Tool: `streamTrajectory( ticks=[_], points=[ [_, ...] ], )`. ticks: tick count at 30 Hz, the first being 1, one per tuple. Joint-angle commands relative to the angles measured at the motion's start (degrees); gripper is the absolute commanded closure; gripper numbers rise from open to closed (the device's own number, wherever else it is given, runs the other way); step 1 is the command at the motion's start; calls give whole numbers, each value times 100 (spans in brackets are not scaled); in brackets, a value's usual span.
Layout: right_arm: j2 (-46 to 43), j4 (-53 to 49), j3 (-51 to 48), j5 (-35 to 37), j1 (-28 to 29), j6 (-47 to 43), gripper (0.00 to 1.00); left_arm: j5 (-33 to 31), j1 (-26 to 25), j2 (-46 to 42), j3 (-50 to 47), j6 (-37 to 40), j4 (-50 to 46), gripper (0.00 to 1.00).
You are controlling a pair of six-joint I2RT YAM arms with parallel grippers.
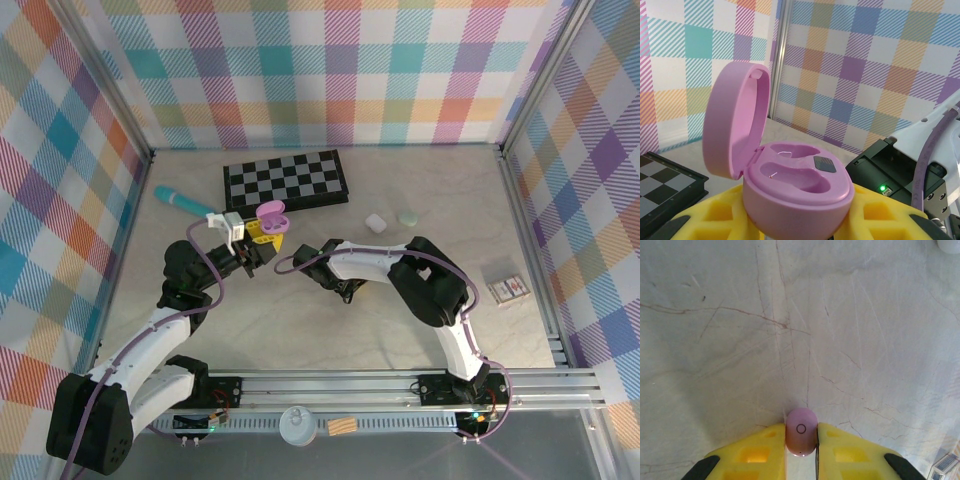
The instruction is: Insert wireless bluetooth earbuds into charging case
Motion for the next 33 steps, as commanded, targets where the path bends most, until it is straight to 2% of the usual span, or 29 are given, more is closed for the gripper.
streamTrajectory(
  ticks=[1, 7, 13, 20, 33],
  points=[
    [-501, -7, -157, -99, -117, 301, 81, 56, 90, -76, -19, 21, 308, 74],
    [-1119, 216, -633, -100, -521, 404, 81, 69, 85, -100, 39, 34, 278, 74],
    [-1830, 483, -995, -955, -1115, 514, 81, 96, 81, -109, 80, 38, 188, 74],
    [-2732, 943, -1259, -2348, -1693, 982, 81, 122, -5, 29, 121, 48, 292, 74],
    [-3222, 577, -1383, -1487, -1732, 2361, 81, 129, -252, 456, 284, 88, 492, 74]
  ],
)
